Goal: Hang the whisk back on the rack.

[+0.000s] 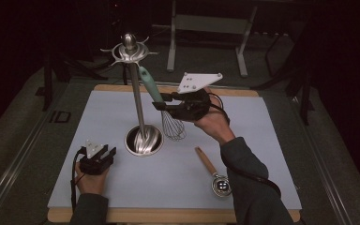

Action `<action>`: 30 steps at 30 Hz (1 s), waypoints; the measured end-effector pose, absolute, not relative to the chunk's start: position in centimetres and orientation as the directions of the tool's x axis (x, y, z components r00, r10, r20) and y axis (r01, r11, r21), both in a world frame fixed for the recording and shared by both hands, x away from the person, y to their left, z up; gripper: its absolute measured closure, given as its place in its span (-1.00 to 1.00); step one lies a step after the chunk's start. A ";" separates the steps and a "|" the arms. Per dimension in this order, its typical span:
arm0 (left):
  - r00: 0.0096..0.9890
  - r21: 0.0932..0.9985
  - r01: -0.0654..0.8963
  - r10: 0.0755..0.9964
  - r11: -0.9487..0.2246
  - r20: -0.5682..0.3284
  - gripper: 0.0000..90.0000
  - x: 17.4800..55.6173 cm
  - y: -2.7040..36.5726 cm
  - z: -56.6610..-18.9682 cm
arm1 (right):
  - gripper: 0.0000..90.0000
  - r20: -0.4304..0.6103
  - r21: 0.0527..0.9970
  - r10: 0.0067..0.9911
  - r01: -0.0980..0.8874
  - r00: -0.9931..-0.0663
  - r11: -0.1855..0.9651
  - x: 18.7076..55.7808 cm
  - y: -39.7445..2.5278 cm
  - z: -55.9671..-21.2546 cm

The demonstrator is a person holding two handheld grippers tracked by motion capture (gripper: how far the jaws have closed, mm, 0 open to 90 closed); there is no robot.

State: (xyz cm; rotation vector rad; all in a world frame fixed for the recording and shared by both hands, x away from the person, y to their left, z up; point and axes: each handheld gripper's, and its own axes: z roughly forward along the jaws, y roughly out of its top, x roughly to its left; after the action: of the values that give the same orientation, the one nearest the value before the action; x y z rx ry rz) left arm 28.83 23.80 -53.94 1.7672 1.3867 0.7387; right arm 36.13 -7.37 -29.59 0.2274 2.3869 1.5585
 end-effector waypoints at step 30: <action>0.240 0.838 0.532 0.971 -0.118 -0.016 0.41 28.8 23.8 -53.9 | 0.51 -0.229 0.896 0.487 0.014 -0.843 0.445 36.4 -3.8 -30.3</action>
State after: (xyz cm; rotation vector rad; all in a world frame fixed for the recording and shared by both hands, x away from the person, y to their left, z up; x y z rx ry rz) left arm 28.83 23.84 -53.94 1.7612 1.3909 0.7369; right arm 36.44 -3.81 -30.29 0.4206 2.2419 1.3836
